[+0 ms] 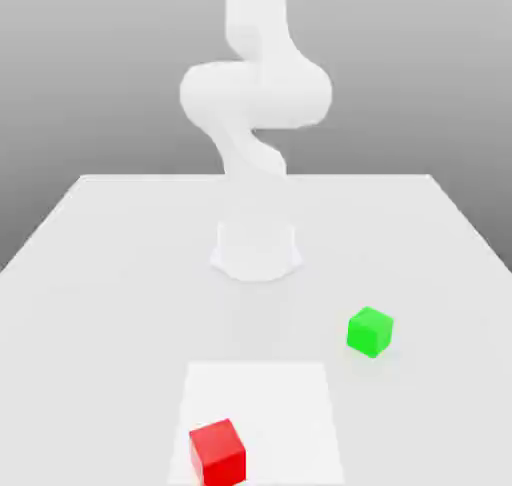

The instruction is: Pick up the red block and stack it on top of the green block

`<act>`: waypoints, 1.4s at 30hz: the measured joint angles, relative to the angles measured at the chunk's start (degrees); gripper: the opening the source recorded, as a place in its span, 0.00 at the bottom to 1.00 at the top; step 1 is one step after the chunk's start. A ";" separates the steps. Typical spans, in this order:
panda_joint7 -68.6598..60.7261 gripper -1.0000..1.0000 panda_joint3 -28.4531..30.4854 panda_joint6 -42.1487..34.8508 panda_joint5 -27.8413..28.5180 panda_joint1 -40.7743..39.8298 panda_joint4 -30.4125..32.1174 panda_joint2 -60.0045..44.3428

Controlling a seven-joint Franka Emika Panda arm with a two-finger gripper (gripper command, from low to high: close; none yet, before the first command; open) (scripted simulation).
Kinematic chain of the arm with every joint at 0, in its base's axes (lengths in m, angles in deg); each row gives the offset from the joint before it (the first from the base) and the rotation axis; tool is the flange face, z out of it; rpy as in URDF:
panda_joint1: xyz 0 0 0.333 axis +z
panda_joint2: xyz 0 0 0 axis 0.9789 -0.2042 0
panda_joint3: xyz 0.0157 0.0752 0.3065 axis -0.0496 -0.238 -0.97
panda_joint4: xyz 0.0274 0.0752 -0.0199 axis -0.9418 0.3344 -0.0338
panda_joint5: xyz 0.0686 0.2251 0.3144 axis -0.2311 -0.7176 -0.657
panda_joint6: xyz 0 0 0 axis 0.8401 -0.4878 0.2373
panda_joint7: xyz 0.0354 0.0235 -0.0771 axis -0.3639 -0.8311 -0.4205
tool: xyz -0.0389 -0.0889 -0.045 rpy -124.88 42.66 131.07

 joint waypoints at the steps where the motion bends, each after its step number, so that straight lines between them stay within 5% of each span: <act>1: -1.46 0.50 0.81 0.79 -0.43 0.66 0.32 -2.26; 16: -22.12 0.50 8.63 11.74 -7.04 6.46 4.70 -33.68; 30: -33.43 0.50 6.46 26.27 -7.88 2.98 6.40 -61.91; 31: -33.85 0.00 5.92 27.43 -8.42 2.54 6.18 -63.34; 42: -31.58 0.00 7.70 21.58 -5.30 3.70 7.37 -56.27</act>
